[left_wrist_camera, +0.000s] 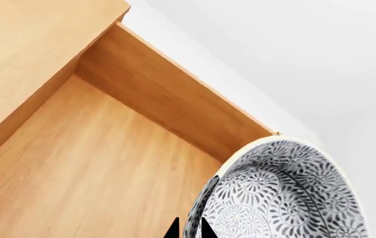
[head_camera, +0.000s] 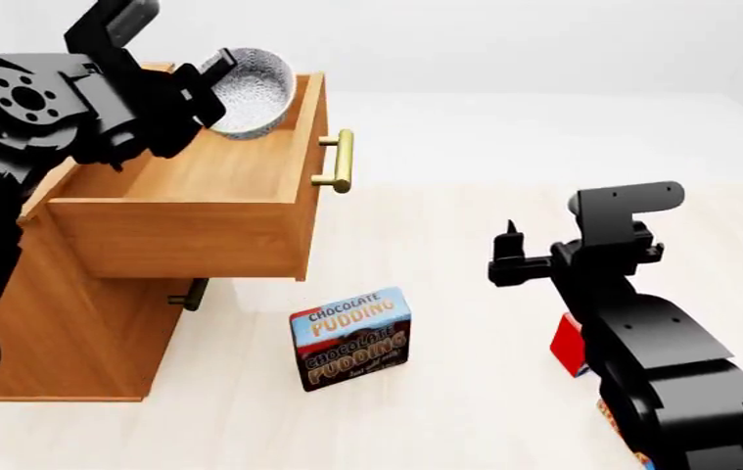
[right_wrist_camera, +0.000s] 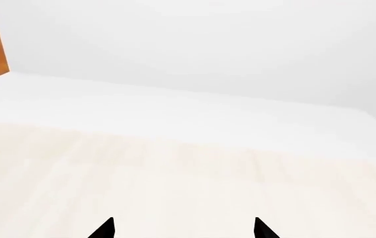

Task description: Put the bowl in the top drawer of the cabinet.

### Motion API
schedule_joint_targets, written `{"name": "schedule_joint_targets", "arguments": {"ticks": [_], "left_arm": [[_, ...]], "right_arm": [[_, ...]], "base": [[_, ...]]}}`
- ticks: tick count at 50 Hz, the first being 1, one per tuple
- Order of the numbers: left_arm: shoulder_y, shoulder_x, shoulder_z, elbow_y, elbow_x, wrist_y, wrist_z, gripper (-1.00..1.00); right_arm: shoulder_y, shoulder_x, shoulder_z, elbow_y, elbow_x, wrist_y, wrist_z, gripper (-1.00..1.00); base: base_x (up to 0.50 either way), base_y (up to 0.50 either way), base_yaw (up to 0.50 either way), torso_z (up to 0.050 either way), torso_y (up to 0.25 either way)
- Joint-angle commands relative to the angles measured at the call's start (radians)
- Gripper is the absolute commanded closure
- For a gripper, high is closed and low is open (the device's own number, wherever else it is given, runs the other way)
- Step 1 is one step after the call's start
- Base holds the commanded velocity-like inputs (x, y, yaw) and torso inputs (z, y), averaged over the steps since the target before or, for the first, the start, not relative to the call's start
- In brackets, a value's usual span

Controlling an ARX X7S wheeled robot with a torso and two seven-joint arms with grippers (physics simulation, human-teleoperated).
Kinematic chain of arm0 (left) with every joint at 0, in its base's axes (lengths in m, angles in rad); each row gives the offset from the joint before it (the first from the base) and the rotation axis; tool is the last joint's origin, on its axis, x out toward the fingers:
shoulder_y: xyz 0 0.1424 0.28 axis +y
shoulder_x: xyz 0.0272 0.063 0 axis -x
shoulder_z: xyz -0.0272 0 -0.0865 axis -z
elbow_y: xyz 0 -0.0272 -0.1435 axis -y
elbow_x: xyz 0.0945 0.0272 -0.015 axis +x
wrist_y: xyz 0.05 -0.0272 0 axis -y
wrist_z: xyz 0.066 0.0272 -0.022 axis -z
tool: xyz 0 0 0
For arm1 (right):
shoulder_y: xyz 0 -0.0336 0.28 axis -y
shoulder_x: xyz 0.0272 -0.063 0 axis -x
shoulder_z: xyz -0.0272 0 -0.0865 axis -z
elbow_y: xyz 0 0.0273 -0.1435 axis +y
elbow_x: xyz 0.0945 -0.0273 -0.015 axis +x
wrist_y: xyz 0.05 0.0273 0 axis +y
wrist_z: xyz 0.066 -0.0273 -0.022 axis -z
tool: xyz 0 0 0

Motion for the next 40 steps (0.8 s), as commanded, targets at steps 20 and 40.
{"name": "schedule_joint_targets", "arguments": {"ticks": [20, 40], "left_arm": [[-0.011, 0.026, 0.709, -0.024, -0.785, 0.123, 0.025, 1.0], [0.007, 0.04, 0.789, -0.024, -0.857, 0.149, -0.012, 1.0]], "right_arm": [[-0.034, 0.016, 0.033, 0.02, 0.018, -0.031, 0.002, -1.0], [-0.049, 0.02, 0.038, 0.046, 0.022, -0.056, -0.002, -1.0]], "base": [[0.0, 0.0, 0.0, 0.0, 0.0], [0.0, 0.0, 0.0, 0.0, 0.0]]}}
